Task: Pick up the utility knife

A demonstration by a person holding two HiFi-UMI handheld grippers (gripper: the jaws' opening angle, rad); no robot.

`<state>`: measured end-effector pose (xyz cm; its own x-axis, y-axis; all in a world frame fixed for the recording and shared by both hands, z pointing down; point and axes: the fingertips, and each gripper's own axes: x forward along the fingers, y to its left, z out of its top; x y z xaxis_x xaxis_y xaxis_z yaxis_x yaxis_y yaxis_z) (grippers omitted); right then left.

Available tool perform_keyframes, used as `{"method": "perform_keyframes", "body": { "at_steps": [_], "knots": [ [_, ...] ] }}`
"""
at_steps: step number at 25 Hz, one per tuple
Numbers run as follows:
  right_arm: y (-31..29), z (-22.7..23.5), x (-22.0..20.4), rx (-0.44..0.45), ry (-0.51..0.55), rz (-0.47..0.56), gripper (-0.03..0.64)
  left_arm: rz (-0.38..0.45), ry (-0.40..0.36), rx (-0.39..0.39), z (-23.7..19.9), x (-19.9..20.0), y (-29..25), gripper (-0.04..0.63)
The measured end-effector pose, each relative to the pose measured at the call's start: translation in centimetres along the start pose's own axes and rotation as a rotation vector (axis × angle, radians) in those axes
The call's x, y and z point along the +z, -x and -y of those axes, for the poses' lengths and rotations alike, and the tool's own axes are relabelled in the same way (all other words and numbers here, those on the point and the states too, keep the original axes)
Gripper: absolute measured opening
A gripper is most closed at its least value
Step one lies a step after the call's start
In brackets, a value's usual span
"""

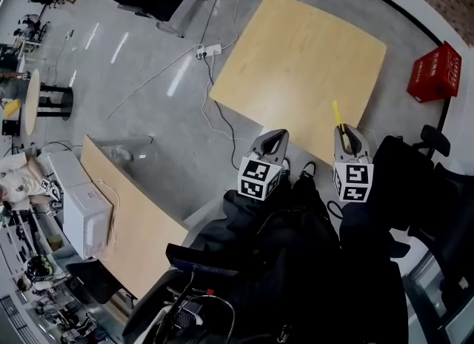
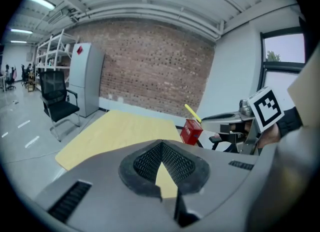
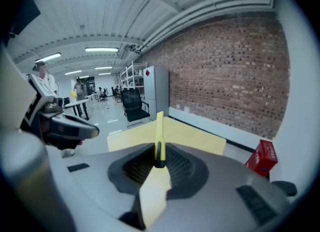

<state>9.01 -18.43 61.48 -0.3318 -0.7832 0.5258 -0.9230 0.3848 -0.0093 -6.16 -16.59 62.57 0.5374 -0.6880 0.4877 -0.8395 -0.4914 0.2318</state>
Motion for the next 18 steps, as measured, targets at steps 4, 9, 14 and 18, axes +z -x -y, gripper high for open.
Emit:
{"method": "perform_keyframes", "body": {
  "at_steps": [4, 9, 14, 18],
  "knots": [
    [2.4, 0.6, 2.2, -0.021, -0.009, 0.085, 0.071, 0.063, -0.031, -0.003, 0.8, 3.1, -0.2, 0.000],
    [6.3, 0.8, 5.8, -0.042, 0.012, 0.187, 0.071, 0.153, -0.083, -0.008, 2.2, 7.2, 0.8, 0.000],
    [9.7, 0.8, 9.8, -0.059, 0.011, 0.306, 0.071, 0.240, -0.115, -0.017, 3.4, 10.8, 2.0, 0.000],
    [11.0, 0.8, 11.9, -0.060, 0.004, 0.374, 0.071, 0.311, -0.148, -0.011, 4.2, 13.2, 3.0, 0.000]
  ]
}}
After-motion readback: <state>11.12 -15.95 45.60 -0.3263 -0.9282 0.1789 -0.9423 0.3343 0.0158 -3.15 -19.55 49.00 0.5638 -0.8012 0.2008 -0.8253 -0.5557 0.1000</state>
